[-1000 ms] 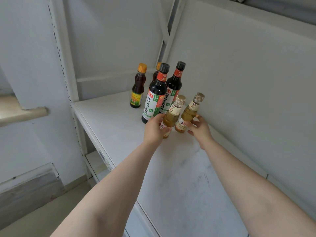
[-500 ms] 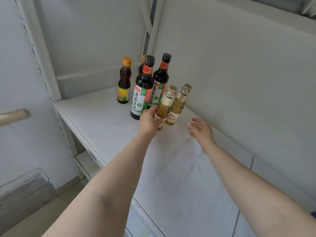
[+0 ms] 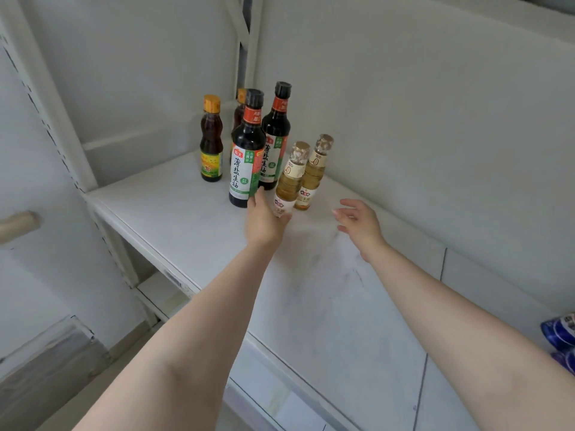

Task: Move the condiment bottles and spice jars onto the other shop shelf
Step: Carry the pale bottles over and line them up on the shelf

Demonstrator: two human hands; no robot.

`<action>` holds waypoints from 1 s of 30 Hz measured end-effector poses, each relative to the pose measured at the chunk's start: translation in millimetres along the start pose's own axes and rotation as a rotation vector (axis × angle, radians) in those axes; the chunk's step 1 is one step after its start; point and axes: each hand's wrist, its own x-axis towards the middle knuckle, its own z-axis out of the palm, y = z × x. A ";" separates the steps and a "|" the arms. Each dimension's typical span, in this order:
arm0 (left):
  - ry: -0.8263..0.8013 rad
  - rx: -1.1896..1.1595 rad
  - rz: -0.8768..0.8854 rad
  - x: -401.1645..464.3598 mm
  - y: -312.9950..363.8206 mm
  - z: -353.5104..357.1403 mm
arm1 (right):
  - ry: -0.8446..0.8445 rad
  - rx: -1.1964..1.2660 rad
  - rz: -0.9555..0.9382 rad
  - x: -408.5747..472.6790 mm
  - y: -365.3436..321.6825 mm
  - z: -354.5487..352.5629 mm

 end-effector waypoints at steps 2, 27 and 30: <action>0.012 -0.001 -0.056 -18.5 -5.0 -3.3 | 0.036 -0.093 -0.007 -14.5 0.6 -2.1; -1.234 0.224 1.186 -416.6 -48.9 -63.8 | 0.780 -0.721 0.780 -620.7 23.7 -9.5; -1.388 0.254 1.284 -497.3 -58.3 -72.2 | 0.876 -0.678 0.945 -712.8 29.6 -0.9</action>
